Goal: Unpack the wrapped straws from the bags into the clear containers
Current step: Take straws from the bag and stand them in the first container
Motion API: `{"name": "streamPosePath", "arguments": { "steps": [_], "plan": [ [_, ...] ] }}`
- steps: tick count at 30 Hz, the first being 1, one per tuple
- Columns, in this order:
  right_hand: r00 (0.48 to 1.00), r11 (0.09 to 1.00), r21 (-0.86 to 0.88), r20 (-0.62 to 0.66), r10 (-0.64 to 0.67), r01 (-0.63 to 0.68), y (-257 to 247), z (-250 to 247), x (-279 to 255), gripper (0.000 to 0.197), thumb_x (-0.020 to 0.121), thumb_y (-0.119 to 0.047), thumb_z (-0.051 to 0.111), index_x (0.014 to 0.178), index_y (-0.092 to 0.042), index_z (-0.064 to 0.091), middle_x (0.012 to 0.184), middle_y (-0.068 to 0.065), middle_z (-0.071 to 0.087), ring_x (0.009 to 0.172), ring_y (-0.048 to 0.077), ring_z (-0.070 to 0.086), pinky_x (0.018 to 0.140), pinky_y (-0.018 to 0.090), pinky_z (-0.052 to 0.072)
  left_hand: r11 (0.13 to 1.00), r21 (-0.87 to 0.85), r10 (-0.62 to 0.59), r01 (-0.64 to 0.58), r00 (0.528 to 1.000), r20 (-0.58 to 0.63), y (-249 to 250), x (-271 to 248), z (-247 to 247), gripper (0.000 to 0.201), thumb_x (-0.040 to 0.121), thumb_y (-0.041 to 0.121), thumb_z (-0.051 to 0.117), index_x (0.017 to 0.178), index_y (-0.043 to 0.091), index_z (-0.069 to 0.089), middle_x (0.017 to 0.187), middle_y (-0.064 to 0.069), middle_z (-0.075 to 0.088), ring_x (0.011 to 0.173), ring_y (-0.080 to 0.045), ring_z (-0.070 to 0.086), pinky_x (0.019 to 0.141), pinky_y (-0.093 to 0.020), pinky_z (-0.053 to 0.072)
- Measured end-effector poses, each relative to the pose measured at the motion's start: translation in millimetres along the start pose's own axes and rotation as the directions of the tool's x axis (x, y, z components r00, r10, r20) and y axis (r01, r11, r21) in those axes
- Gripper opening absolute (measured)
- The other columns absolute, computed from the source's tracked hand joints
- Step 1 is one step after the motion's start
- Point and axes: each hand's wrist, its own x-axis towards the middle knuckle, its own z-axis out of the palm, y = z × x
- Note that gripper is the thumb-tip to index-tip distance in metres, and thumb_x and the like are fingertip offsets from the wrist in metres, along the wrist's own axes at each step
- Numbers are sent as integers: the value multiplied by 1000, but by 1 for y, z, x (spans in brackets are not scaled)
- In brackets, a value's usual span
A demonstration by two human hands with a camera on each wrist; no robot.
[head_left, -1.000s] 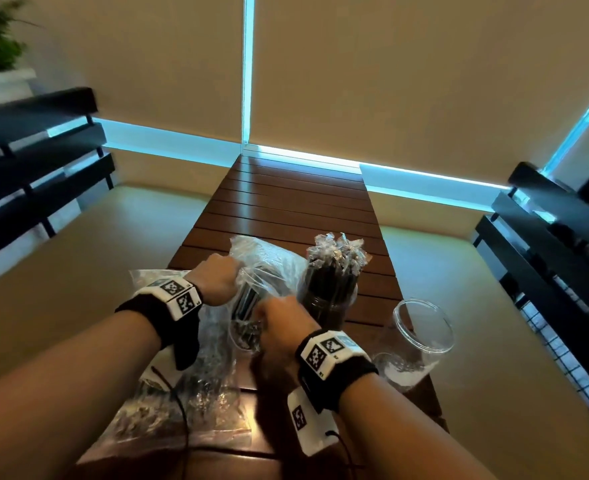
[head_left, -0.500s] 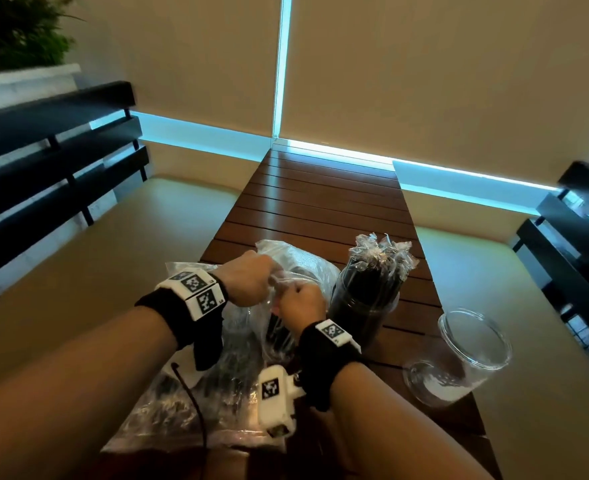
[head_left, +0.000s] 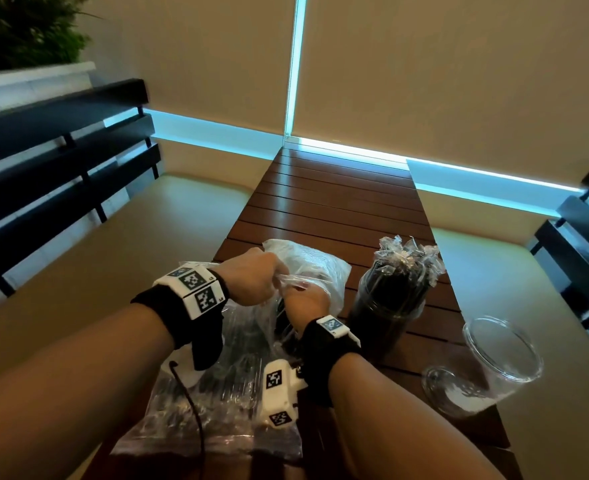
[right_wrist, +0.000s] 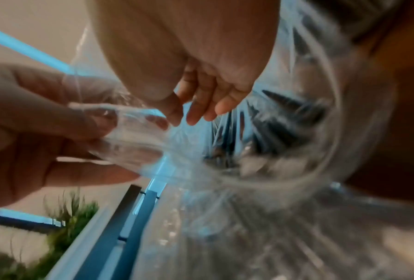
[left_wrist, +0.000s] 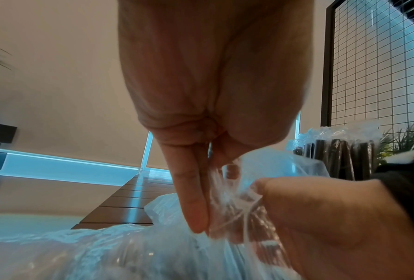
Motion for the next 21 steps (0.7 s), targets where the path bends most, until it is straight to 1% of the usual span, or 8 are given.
{"name": "streamPosePath", "arguments": {
  "steps": [4,7,9,11,13,17,19,21],
  "plan": [
    [993,997,36,-95,67,-63,-3,-3,6,30,97,-31,53,108,-11,71,106,10,69,106,30,64,92,37,50,999,-36,-7,7,1000,4,-2,-2,-3,42,84,-4,46,113,15,71,110,-1,70,76,-3,60,58,-13,45],
    [984,990,18,-108,138,-137,-7,-13,8,40,104,-28,39,132,-6,59,136,16,57,126,33,52,104,37,40,998,-63,-23,22,1000,-9,0,-2,-2,39,86,-4,44,113,10,70,109,-8,68,73,-16,67,59,-25,59],
    [990,985,98,-7,144,-143,-15,-16,4,38,106,-23,37,135,-6,54,140,15,53,131,31,48,105,32,37,997,-69,-31,30,999,-13,-2,-1,0,37,86,-4,46,112,9,70,109,-10,68,76,-20,70,62,-31,61],
    [990,969,214,95,107,-125,-14,-13,8,22,101,-12,45,108,-6,65,113,13,64,113,29,57,85,23,40,996,-77,-39,38,999,-15,-5,-1,0,37,86,-5,48,111,10,70,108,-9,68,79,-21,71,61,-30,61],
    [983,951,295,178,43,-95,-13,-6,9,17,95,-6,53,82,-14,59,85,5,59,87,22,58,68,22,45,995,-88,-39,38,999,-14,-8,-1,-1,36,86,-6,49,110,10,71,107,-9,69,74,-19,71,61,-31,62],
    [928,916,349,368,62,-199,-6,2,14,18,97,-14,49,81,-20,52,67,-6,52,50,4,40,40,15,29,997,-69,-25,22,999,-41,-12,-1,-4,30,86,-2,51,105,9,73,103,-9,72,80,-17,69,73,-36,61],
    [902,921,330,428,50,-208,-6,1,15,18,94,-9,47,80,-20,49,59,-7,44,43,2,33,37,13,21,999,-53,-13,10,999,-52,-13,-2,-4,33,85,-1,50,107,10,73,105,-5,73,90,-14,67,80,-33,59],
    [893,928,322,448,28,-190,-5,3,17,18,93,-4,45,83,-18,50,59,-6,41,45,3,32,38,13,21,998,-55,-9,7,999,-50,-12,-2,-4,35,85,-1,50,108,11,72,106,-3,73,82,-4,64,77,-27,56]
  ]
}}
